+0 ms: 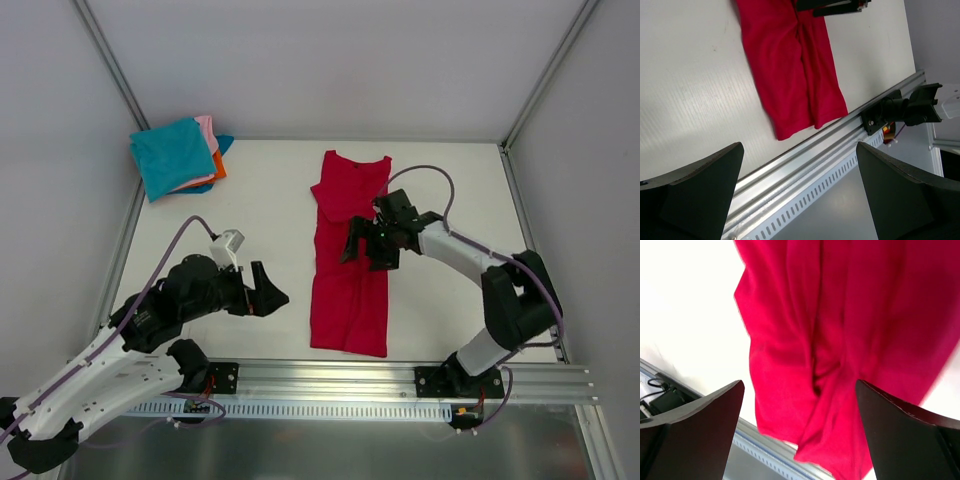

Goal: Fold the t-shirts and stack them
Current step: Rotate the tshirt 90 degrees, then grab the bottom of the folded rectangular tshirt with both arms

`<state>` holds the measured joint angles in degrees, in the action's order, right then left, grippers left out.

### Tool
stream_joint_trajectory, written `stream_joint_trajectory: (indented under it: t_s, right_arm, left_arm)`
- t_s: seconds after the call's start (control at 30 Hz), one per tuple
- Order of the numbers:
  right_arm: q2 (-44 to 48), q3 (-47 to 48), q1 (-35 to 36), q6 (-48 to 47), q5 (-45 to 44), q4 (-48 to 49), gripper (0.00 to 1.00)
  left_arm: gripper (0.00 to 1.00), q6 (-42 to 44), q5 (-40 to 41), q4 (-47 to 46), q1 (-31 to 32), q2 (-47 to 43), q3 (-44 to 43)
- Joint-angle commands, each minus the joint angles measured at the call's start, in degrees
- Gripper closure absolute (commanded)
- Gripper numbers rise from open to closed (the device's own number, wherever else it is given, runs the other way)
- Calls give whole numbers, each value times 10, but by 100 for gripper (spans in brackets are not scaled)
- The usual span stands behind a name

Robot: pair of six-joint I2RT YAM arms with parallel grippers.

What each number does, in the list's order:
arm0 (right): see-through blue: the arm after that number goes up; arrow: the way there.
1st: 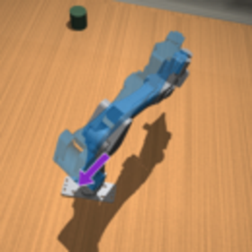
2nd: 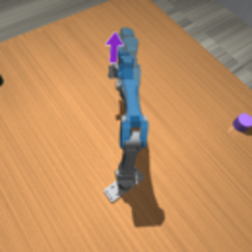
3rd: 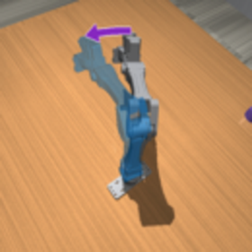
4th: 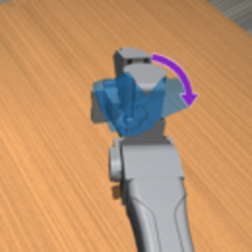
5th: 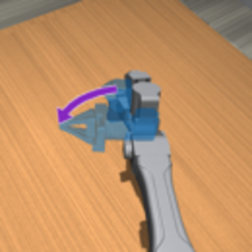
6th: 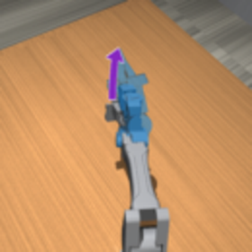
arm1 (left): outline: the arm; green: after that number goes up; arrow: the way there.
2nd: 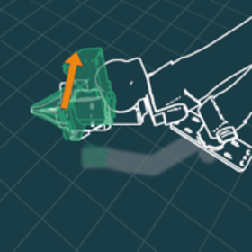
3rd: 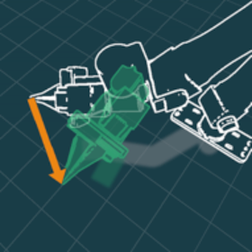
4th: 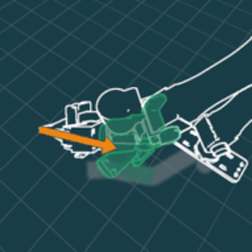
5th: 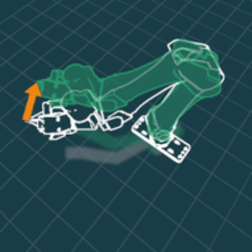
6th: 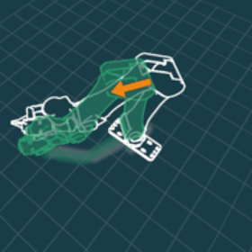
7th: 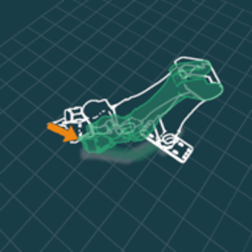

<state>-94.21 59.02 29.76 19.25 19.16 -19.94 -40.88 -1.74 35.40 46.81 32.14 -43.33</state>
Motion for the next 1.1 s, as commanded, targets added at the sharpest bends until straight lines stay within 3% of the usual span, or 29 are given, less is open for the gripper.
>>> stream_joint_trajectory:
  t_s: [0.0, 0.1, 0.33, 0.47, 0.67, 1.07]
  right_arm:
    - [110, -7, -1, -23, -53, -63, 1]
    - [175, -39, -1, -18, -65, -86, 1]
    - [471, -211, 1, 17, -78, -99, 0]
    - [543, -298, 1, 28, -65, -115, 0]
    - [609, -427, 2, 75, -23, -54, 5]
    - [610, -485, 11, 109, -9, -9, 7]
  left_arm:
    - [1, -1, -51, -39, 0, -4, 39]
    - [1, -20, -92, -93, 0, -3, 81]
    - [2, -77, -165, -231, 0, -1, 195]
    - [4, -104, -197, -332, 0, 42, 258]
    - [5, -107, -217, -447, 3, 149, 300]
    - [6, -124, -224, -640, 36, 366, 317]
